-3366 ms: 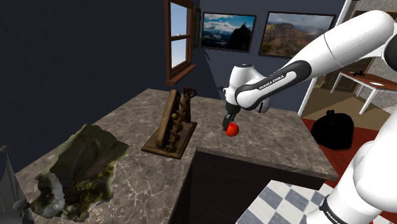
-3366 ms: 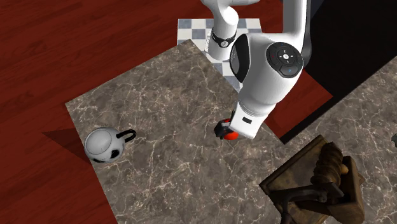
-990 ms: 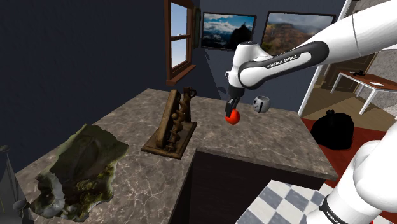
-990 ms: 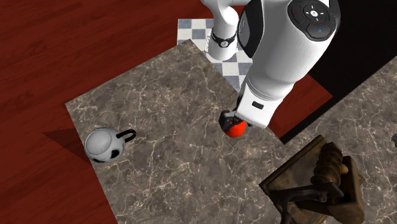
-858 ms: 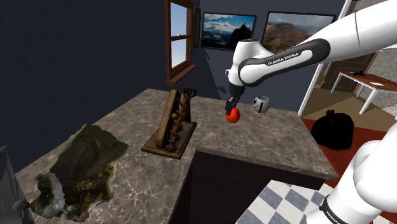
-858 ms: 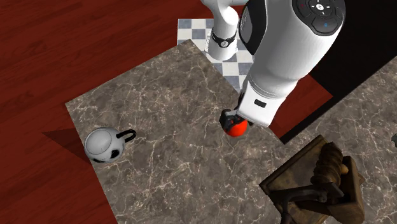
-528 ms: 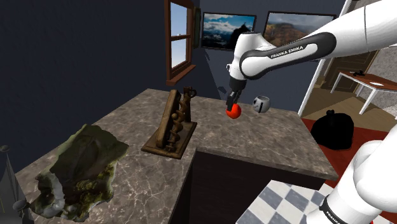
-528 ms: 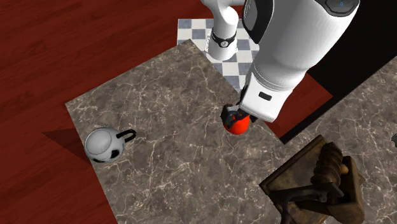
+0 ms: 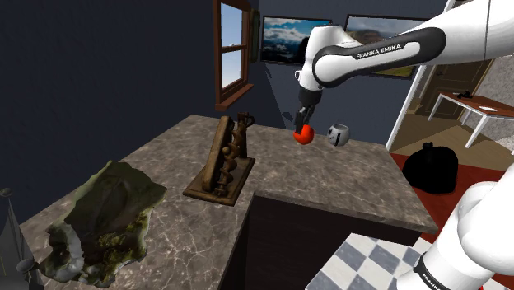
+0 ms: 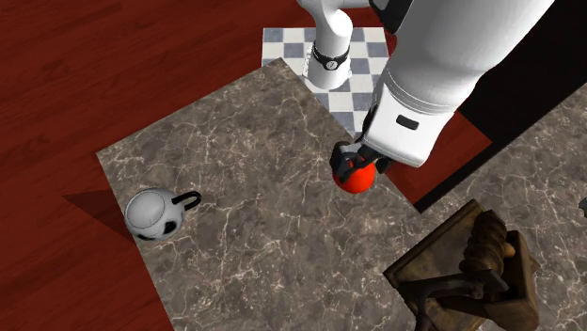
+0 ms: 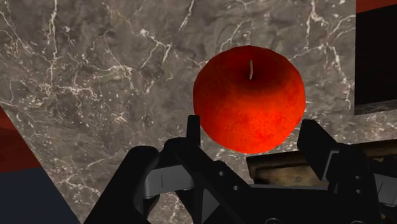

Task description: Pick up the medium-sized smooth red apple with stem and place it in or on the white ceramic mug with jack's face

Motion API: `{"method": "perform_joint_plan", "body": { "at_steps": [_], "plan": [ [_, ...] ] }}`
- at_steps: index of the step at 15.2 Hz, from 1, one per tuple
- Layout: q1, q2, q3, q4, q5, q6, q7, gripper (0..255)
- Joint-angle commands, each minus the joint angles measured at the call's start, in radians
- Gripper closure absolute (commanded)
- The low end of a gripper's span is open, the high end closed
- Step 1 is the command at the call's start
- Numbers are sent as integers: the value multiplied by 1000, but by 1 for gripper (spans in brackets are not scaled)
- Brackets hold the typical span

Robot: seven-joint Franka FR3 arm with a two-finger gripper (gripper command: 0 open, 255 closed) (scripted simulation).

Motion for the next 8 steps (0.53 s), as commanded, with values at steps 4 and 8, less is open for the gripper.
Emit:
{"method": "perform_joint_plan", "body": {
  "at_steps": [4,8],
  "plan": [
    [-40,19,-59,34,4,-5,-102,255],
    [-80,56,-116,79,15,-4,-203,255]
  ]
}}
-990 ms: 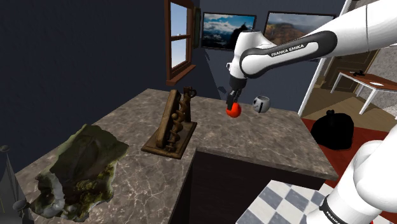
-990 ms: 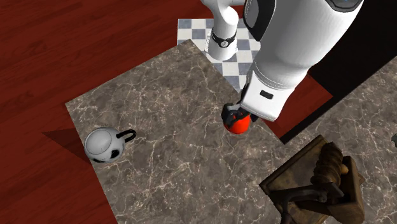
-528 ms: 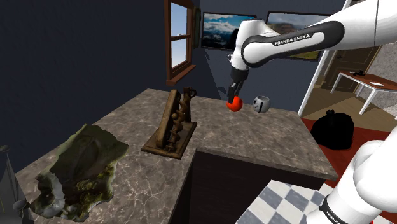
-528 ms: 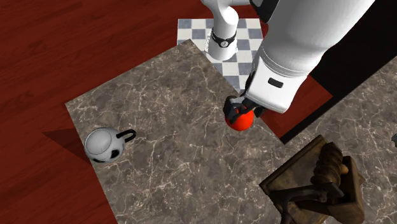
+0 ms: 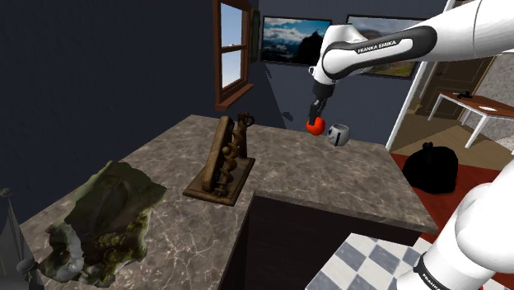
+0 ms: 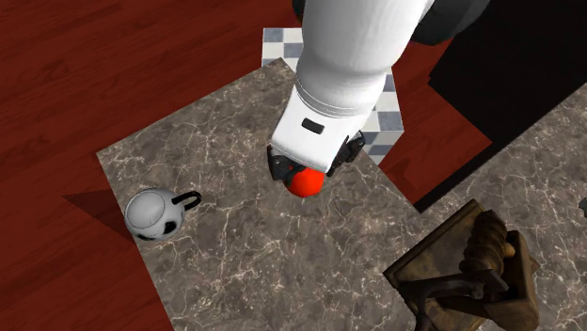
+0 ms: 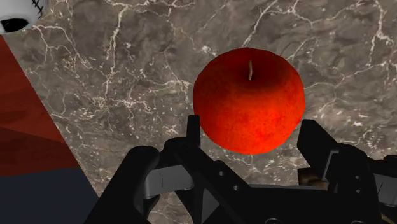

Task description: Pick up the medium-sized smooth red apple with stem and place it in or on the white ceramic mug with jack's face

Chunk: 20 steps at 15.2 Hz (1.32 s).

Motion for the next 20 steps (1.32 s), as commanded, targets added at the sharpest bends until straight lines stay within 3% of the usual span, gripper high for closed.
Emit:
{"method": "perform_joint_plan", "body": {
  "at_steps": [1,11,20],
  "plan": [
    [-18,26,-25,30,7,0,-48,255],
    [-126,196,-147,240,82,-29,-305,255],
    [-266,436,-212,560,202,-120,-523,255]
  ]
}}
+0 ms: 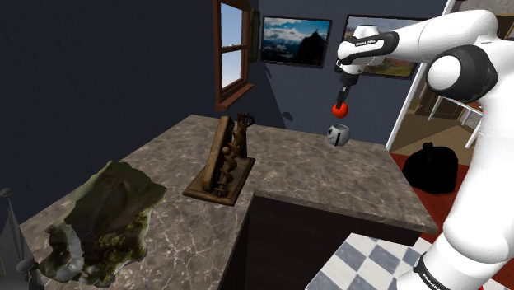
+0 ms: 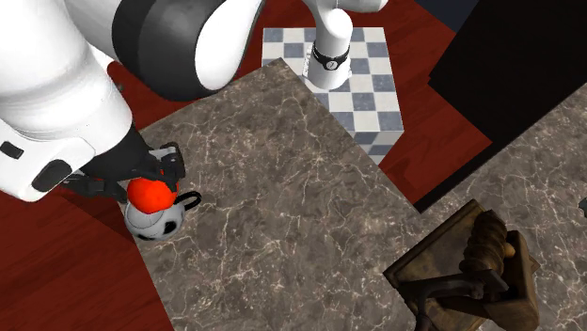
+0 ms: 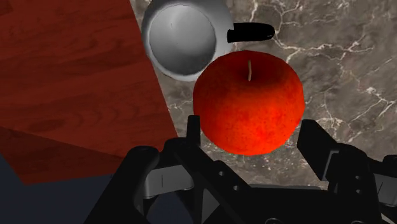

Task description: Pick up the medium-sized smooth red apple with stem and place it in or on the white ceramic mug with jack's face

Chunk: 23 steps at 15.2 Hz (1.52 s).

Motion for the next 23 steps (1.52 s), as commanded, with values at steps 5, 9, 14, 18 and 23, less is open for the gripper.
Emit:
{"method": "perform_joint_plan", "body": {
  "at_steps": [5,9,14,18,23],
  "plan": [
    [-72,123,-10,150,55,-33,-78,255],
    [-67,123,-9,94,56,21,-80,255],
    [-64,127,-6,34,60,86,-83,255],
    [-63,135,-4,-9,64,136,-86,255],
    [-62,140,-2,-28,67,159,-88,255]
  ]
}}
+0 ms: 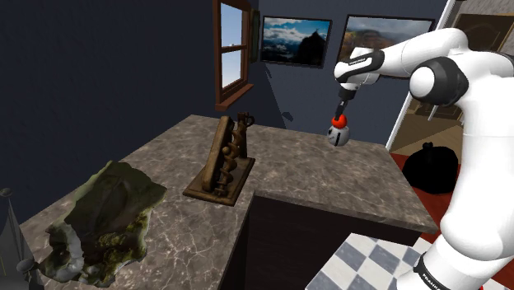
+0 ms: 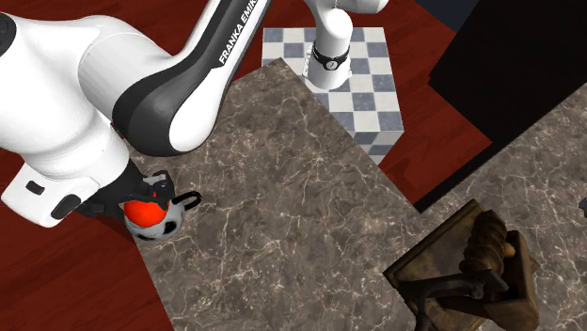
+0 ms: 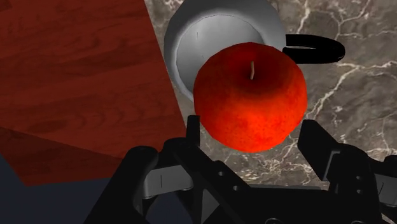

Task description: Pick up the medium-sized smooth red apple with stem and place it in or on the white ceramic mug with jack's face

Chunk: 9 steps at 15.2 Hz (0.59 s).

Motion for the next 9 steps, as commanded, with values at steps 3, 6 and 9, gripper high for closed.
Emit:
{"method": "perform_joint_plan", "body": {
  "at_steps": [3,6,9],
  "plan": [
    [-1,8,-3,-13,-3,3,2,255],
    [-1,8,-3,-12,-4,1,3,0],
    [1,5,-3,-18,-5,5,4,0]
  ]
}}
